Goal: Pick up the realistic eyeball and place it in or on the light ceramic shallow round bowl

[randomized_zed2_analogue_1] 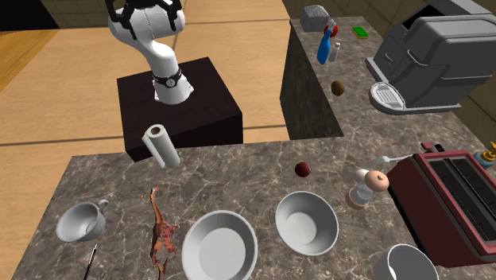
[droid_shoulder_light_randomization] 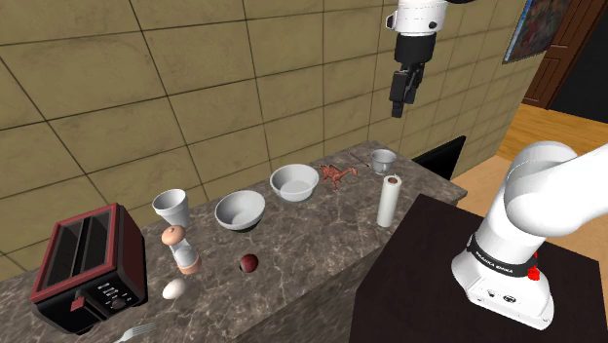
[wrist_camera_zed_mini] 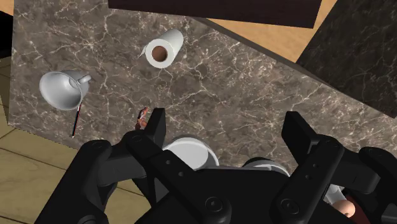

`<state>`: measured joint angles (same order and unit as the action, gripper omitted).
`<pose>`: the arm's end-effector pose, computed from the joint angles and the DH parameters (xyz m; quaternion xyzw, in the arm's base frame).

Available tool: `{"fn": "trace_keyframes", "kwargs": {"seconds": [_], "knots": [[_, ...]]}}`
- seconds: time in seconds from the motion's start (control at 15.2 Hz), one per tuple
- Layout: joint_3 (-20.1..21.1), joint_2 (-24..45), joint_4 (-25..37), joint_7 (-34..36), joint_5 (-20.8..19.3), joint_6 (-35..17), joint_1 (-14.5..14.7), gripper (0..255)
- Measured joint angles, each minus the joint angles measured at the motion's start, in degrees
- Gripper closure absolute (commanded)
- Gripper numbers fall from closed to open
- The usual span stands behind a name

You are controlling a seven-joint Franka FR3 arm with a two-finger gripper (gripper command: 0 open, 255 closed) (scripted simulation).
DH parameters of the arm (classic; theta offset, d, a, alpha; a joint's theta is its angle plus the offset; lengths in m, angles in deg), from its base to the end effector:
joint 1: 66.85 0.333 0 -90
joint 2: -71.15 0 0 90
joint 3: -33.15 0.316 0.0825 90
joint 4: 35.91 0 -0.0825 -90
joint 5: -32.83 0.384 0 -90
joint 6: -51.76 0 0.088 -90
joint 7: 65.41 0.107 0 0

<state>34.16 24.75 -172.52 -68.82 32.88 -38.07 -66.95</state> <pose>0.2996 0.0064 0.5841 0.9994 0.0349 -0.0035 0.0059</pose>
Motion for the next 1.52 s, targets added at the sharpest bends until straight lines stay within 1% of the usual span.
{"fn": "trace_keyframes", "kwargs": {"seconds": [0.07,0.2,0.66,1.12,1.39,1.52], "knots": [[0.00,0.00,0.00,0.00,0.00,0.00,0.00,0],[0.77,1.16,-0.76,0.86,0.65,-1.97,0.30,0],[5.42,7.64,-6.42,5.66,4.09,-14.75,2.14,0],[10.38,18.89,-7.85,10.52,6.36,-28.32,3.65,0],[13.22,26.20,-6.65,13.78,6.58,-34.97,4.24,0],[14.32,30.80,-5.61,15.15,5.98,-38.75,4.14,0]]}}
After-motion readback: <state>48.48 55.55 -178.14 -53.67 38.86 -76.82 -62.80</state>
